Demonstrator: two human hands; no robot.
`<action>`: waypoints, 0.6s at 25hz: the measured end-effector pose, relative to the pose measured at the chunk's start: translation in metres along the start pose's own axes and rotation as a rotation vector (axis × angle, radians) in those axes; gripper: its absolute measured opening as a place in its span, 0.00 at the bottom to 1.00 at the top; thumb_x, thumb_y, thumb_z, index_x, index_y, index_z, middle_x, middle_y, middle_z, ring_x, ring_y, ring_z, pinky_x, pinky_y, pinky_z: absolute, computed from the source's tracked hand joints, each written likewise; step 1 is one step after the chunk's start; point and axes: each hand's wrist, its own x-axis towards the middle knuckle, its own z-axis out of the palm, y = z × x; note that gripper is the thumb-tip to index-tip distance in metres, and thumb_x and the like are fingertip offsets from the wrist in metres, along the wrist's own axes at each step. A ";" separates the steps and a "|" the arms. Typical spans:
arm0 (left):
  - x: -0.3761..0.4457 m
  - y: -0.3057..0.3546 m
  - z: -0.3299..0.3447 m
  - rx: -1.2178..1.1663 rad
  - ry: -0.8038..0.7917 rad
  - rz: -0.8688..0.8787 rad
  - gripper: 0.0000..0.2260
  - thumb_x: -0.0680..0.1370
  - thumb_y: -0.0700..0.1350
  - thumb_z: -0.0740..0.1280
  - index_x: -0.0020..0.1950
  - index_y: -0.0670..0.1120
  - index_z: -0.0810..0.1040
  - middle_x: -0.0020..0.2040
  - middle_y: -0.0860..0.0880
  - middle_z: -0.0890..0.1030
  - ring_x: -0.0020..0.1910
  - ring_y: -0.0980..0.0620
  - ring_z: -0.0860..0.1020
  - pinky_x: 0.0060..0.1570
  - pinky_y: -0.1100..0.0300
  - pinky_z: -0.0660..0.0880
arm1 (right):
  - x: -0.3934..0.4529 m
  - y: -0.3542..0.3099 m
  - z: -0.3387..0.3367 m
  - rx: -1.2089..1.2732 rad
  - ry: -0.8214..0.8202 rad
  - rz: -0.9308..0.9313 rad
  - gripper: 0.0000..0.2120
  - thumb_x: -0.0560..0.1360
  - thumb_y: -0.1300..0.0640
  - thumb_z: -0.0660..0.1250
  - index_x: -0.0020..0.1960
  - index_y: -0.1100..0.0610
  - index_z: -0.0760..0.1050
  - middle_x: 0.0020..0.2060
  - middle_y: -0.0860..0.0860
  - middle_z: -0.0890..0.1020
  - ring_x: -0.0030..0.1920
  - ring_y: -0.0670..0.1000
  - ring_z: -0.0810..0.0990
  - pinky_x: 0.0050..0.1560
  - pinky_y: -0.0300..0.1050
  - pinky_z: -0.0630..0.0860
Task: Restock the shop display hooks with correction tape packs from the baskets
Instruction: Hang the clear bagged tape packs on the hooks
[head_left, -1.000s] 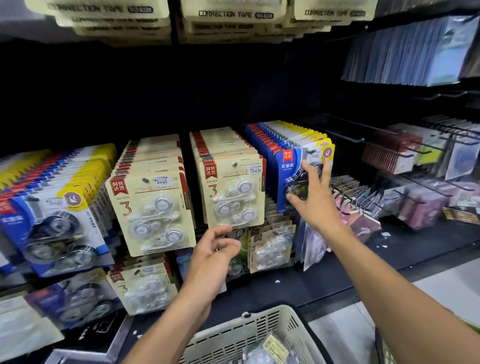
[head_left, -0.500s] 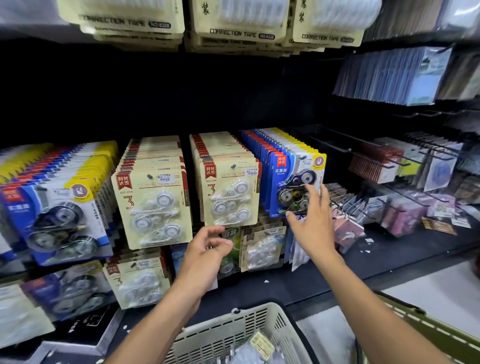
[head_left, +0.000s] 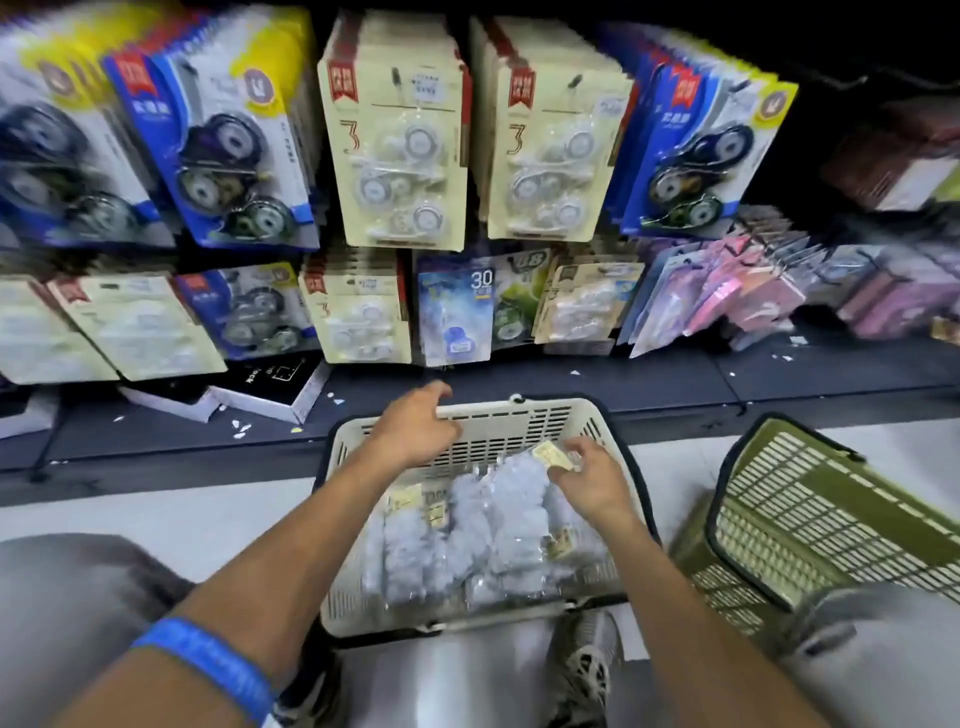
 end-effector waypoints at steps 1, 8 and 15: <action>-0.007 -0.025 0.013 0.036 -0.056 -0.044 0.24 0.79 0.45 0.69 0.75 0.48 0.70 0.71 0.43 0.75 0.67 0.44 0.75 0.64 0.56 0.71 | -0.008 0.018 0.018 -0.028 -0.068 0.059 0.20 0.76 0.60 0.70 0.67 0.57 0.74 0.63 0.55 0.79 0.51 0.52 0.76 0.50 0.41 0.70; -0.028 -0.160 0.092 0.375 -0.354 -0.291 0.30 0.80 0.50 0.65 0.80 0.48 0.60 0.76 0.43 0.68 0.73 0.42 0.68 0.68 0.51 0.70 | 0.010 0.044 0.073 -0.397 -0.200 -0.024 0.28 0.73 0.54 0.70 0.72 0.52 0.69 0.67 0.53 0.74 0.63 0.56 0.75 0.60 0.48 0.75; 0.013 -0.157 0.132 0.156 -0.128 -0.440 0.43 0.80 0.49 0.68 0.84 0.48 0.41 0.83 0.40 0.44 0.81 0.36 0.50 0.75 0.48 0.62 | 0.013 0.011 0.158 -0.430 -0.462 -0.129 0.19 0.78 0.55 0.66 0.68 0.55 0.70 0.63 0.53 0.79 0.59 0.54 0.79 0.55 0.43 0.77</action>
